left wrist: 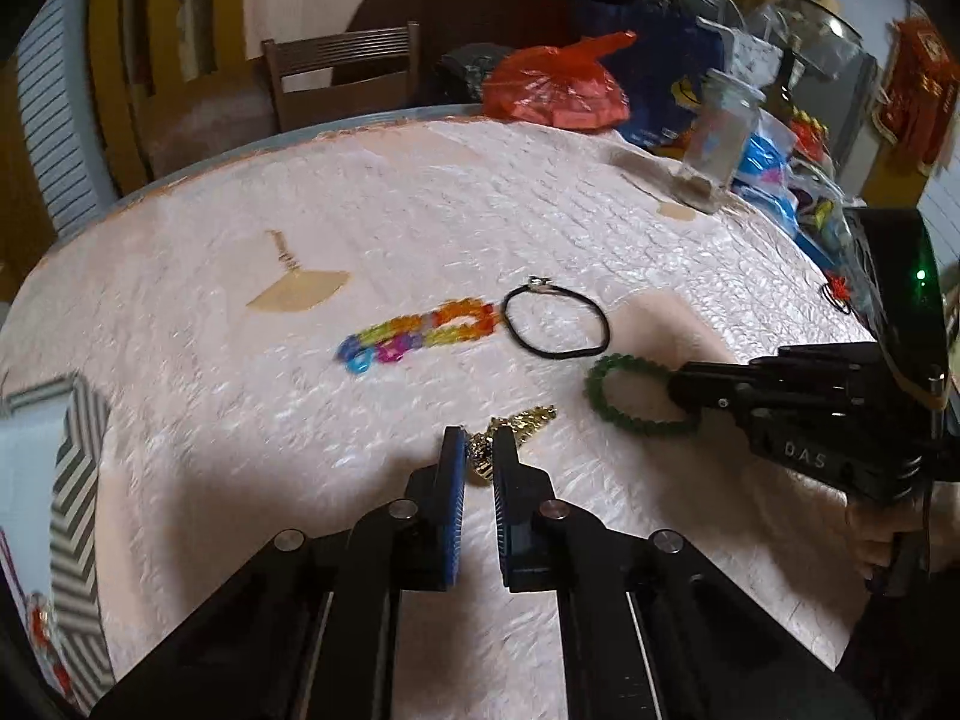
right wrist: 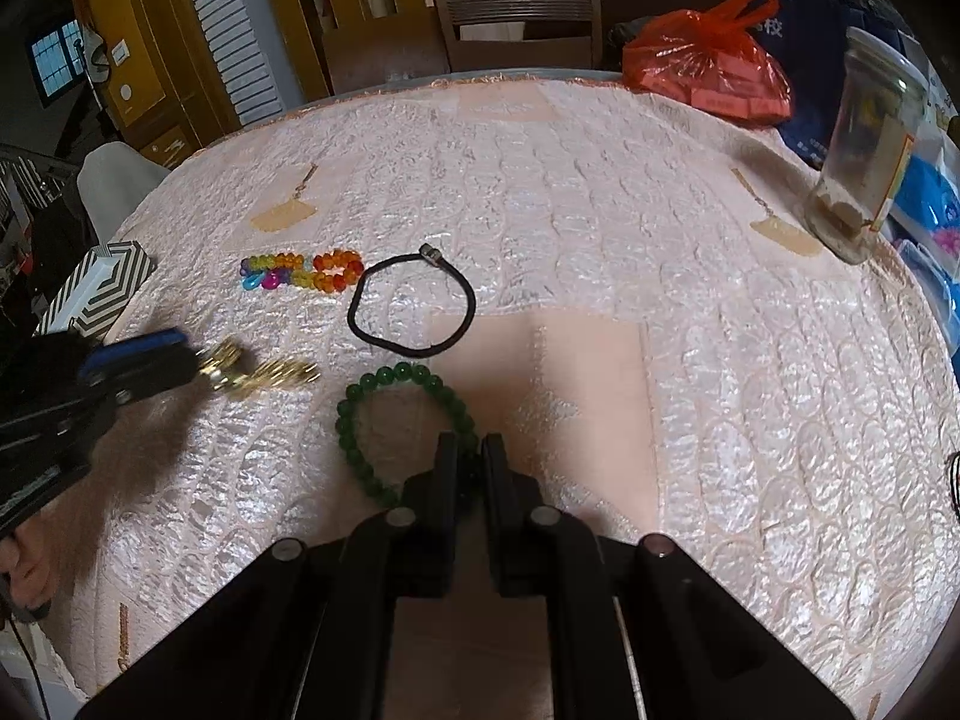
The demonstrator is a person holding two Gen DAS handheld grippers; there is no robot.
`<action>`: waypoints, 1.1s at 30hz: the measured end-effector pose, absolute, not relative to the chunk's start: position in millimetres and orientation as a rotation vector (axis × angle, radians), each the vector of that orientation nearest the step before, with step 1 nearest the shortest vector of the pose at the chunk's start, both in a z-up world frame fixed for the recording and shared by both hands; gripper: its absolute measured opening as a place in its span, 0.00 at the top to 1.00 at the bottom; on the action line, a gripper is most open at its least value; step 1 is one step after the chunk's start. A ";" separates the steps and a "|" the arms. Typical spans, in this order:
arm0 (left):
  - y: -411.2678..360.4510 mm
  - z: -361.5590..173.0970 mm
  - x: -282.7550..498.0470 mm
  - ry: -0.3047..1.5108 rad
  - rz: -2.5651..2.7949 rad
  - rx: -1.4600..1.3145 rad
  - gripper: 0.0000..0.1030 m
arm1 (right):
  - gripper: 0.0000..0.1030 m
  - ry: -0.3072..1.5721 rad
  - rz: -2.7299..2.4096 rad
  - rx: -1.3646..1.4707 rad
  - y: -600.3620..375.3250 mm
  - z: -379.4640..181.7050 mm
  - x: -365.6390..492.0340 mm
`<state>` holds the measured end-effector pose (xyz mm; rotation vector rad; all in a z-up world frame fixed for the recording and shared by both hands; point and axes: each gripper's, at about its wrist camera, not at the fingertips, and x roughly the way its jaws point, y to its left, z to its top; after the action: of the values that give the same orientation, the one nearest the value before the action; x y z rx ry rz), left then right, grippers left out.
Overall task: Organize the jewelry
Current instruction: 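Grasp the gold chain watch with the left tool while the right tool grasps the green bead bracelet, then lift the gold watch with the left tool while the right tool lifts the green bracelet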
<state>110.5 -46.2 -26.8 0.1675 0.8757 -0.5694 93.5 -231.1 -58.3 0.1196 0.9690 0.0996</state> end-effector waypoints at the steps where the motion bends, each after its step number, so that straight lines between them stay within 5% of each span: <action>1: -41.7 -27.2 110.5 0.877 -0.555 0.157 0.70 | 0.93 0.968 0.098 0.118 -230.6 -58.0 93.3; 33: 4.1 4.9 69.4 0.896 -0.269 0.093 0.70 | 0.93 0.775 0.113 0.162 -228.8 13.8 52.9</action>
<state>69.4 4.1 4.9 0.0926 0.8961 -0.2686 52.9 -228.8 13.8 0.1620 0.7755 0.1133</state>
